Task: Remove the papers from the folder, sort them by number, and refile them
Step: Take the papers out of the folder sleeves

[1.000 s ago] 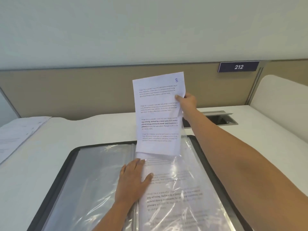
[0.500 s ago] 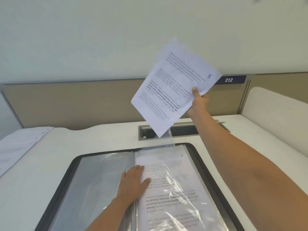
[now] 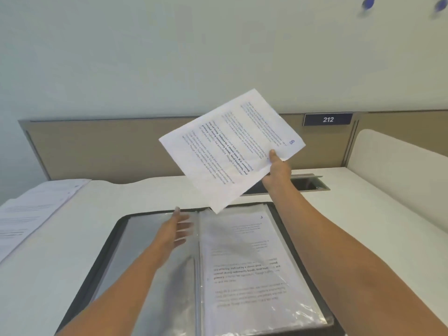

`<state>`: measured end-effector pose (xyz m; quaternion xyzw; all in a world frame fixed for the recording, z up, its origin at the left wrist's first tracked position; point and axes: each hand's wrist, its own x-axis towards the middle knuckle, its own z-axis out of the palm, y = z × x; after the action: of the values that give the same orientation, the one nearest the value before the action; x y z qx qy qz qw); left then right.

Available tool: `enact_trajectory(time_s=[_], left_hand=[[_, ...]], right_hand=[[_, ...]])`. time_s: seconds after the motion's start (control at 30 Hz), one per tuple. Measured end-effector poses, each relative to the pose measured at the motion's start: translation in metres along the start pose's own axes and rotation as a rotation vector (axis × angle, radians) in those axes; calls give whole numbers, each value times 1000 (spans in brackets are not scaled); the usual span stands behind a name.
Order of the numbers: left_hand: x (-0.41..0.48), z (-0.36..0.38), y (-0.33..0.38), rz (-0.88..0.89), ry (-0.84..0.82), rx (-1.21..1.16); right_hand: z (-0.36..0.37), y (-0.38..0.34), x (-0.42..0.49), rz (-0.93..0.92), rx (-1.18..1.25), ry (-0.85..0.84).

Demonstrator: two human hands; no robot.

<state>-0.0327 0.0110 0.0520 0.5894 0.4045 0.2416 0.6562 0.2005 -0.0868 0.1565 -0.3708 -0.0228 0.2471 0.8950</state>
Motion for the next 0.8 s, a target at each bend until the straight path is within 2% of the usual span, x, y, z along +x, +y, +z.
enact_trajectory(time_s=[0.17,0.27,0.4,0.47,0.5,0.6,0.67,0.73,0.8], left_hand=[[-17,0,-1,-48,-204,-190],[-29,11,-2,-60,-303,-313],[-47,8,-9,191,-377,-280],[-53,-7,-10,254,-332,-299],[-53,-14,-11,231,-312,-336],[-55,-33,-3,4,-229,-485],[-54,-44,-1,-21,-219,-495],[-59,-51,-3,-1,-216,-381],[-66,-55,-6,10,-185,-159]], right_hand=[[-4,11,-18,69,-27,-64],[-4,18,-33,125,-130,-135],[-22,33,-49,233,-328,-167],[-40,41,-52,269,-438,-159],[-48,44,-53,278,-489,-160],[-66,49,-59,270,-630,-156],[-72,53,-61,261,-672,-165],[-75,57,-63,258,-698,-185],[-76,60,-64,263,-713,-195]])
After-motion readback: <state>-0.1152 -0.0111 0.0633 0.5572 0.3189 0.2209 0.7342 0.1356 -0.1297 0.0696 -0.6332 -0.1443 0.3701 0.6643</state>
